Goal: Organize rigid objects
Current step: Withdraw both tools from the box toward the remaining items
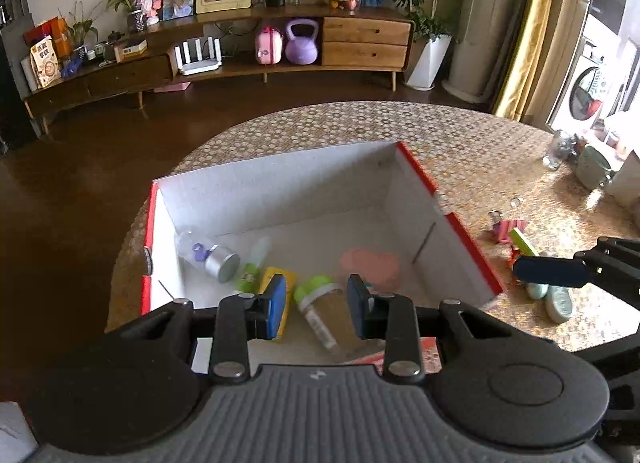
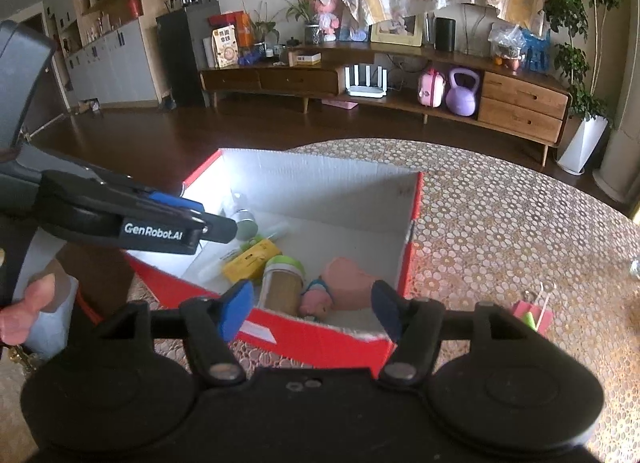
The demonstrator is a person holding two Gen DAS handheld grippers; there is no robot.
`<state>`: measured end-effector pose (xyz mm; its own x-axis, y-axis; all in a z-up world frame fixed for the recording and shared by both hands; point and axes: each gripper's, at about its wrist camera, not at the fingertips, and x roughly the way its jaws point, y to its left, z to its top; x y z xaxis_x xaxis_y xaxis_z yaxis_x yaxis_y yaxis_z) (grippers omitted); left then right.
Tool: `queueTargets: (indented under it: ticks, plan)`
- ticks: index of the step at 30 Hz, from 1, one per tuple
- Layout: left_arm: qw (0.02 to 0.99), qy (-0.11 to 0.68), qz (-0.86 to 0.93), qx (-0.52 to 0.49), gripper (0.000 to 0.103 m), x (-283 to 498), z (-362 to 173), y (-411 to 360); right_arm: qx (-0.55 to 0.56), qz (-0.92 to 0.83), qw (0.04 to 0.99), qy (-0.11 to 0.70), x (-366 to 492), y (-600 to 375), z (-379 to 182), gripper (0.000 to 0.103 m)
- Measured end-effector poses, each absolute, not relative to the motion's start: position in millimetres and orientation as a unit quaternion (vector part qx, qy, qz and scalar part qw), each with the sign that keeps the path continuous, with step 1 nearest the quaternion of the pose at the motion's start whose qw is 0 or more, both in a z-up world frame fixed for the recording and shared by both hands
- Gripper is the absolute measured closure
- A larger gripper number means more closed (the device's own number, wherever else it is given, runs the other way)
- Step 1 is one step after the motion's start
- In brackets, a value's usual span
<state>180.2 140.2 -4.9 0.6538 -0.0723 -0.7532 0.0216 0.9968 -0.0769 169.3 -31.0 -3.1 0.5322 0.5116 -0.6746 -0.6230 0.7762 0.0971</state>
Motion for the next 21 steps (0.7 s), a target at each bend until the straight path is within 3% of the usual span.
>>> queueTargets:
  ticks: [3, 5, 6, 7, 17, 19, 21]
  plan:
    - [0.911, 0.41, -0.029, -0.03, 0.07, 174, -2, 132, -0.072, 0.328, 0.873, 0.352, 162, -44, 2, 0.029]
    - [0.914, 0.404, -0.031, -0.029, 0.057, 171, 0, 126, -0.071, 0.329, 0.875, 0.347, 157, -53, 6, 0.028]
    - [0.916, 0.399, -0.032, -0.028, 0.043, 169, 2, 123, -0.069, 0.328, 0.877, 0.344, 154, -58, 7, 0.026]
    - [0.919, 0.393, -0.031, -0.027, 0.037, 166, 3, 120, -0.066, 0.327, 0.879, 0.341, 151, -64, 9, 0.024]
    - [0.923, 0.379, -0.066, -0.026, 0.037, 156, 2, 78, -0.054, 0.303, 0.896, 0.322, 133, -127, 8, 0.008]
    - [0.923, 0.377, -0.077, -0.025, 0.025, 156, -1, 67, -0.053, 0.292, 0.901, 0.317, 129, -140, 4, 0.0]
    - [0.923, 0.373, -0.086, -0.027, 0.021, 156, -4, 55, -0.057, 0.282, 0.905, 0.313, 126, -151, -1, 0.0]
